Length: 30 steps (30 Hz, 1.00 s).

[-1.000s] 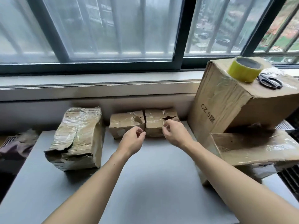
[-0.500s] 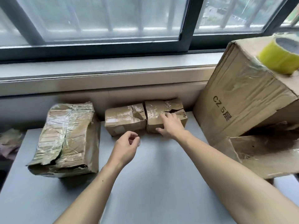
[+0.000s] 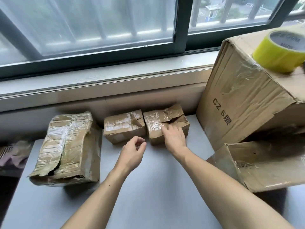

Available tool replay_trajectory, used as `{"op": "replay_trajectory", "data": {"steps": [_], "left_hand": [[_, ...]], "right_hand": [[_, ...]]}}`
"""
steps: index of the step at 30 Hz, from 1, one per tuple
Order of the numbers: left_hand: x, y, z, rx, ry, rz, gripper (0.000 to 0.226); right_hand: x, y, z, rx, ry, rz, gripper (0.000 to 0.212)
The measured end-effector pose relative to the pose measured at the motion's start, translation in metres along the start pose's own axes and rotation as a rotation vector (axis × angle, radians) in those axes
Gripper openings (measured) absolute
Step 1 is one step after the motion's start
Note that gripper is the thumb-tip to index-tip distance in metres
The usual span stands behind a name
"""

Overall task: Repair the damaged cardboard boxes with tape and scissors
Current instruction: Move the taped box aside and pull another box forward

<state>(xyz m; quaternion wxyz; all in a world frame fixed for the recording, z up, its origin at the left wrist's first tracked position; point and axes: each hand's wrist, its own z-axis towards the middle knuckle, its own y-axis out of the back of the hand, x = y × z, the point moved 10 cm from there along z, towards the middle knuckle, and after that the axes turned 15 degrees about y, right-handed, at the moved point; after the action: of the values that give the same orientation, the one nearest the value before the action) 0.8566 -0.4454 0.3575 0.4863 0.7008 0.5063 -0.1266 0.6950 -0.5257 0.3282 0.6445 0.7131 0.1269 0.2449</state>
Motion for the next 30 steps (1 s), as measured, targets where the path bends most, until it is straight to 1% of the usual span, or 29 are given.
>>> {"op": "replay_trajectory", "data": {"steps": [4, 7, 10, 11, 14, 15, 19, 22, 26, 30], "left_hand": [[-0.007, -0.006, -0.010, -0.002, -0.018, 0.001, 0.007], [-0.004, -0.004, -0.018, -0.019, -0.015, 0.025, 0.008], [0.001, 0.002, -0.028, -0.043, 0.001, 0.029, 0.008], [0.003, 0.006, -0.031, -0.054, 0.007, 0.034, 0.009], [0.005, 0.019, -0.041, -0.087, 0.010, 0.044, 0.011], [0.006, 0.023, -0.042, -0.095, 0.011, 0.041, 0.011], [0.013, 0.040, -0.046, -0.115, -0.007, 0.035, 0.011], [0.017, 0.045, -0.049, -0.088, -0.030, 0.027, 0.012], [0.029, 0.043, -0.055, -0.016, -0.068, 0.029, 0.012], [0.040, 0.033, -0.058, 0.077, -0.126, 0.022, 0.010]], "right_hand": [[-0.006, 0.006, -0.017, -0.078, -0.015, -0.001, 0.043], [-0.009, 0.004, -0.020, -0.066, -0.016, 0.052, 0.042], [-0.005, 0.002, -0.016, -0.041, 0.019, 0.036, 0.057], [-0.007, 0.001, -0.014, -0.043, 0.012, 0.037, 0.056], [-0.015, 0.006, -0.005, -0.080, -0.028, 0.036, 0.038], [-0.016, 0.007, -0.003, -0.084, -0.035, 0.032, 0.035], [-0.009, 0.006, -0.006, -0.091, -0.055, 0.020, 0.037], [0.002, 0.004, -0.024, -0.102, -0.099, 0.024, 0.038], [0.027, -0.006, -0.068, -0.090, -0.170, 0.042, 0.033], [0.056, -0.012, -0.122, -0.133, -0.188, 0.070, 0.038]]}}
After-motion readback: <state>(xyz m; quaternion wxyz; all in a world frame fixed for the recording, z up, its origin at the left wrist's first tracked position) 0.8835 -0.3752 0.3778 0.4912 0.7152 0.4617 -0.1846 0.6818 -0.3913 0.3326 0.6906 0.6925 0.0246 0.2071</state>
